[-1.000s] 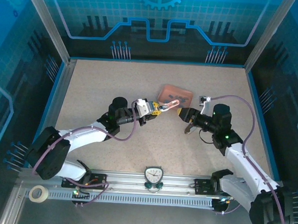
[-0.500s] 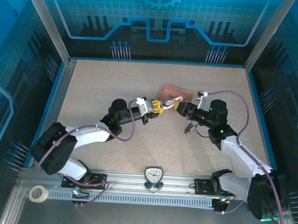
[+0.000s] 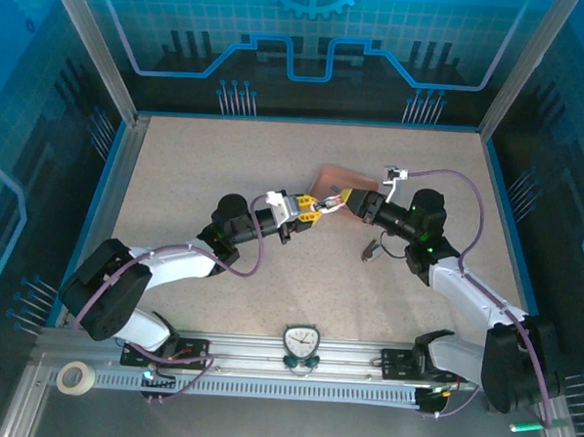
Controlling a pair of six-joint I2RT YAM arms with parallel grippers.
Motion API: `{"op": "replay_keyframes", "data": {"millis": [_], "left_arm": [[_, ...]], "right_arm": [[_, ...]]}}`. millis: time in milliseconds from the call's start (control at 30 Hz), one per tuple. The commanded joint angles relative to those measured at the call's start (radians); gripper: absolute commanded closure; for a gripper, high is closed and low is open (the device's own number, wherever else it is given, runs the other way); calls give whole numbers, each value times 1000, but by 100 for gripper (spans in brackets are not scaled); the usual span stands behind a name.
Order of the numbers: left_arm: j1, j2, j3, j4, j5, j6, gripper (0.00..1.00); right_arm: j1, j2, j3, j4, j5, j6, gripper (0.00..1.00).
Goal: Load the staples into the stapler
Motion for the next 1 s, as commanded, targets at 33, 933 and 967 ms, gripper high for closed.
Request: {"op": "replay_keyframes", "data": {"millis": [33,933,967], "left_arm": [[-7,-3,-21,54,-29,-16,65],[-131,-71,257,-666,-234,117,38],[-136,-64,261,-663,-242,113,38]], "right_arm": [[9,-38,15,32,15,-29,78],[264,-126,231,-575,432,-601,81],[269,-124,230,-572,433,-601,81]]}}
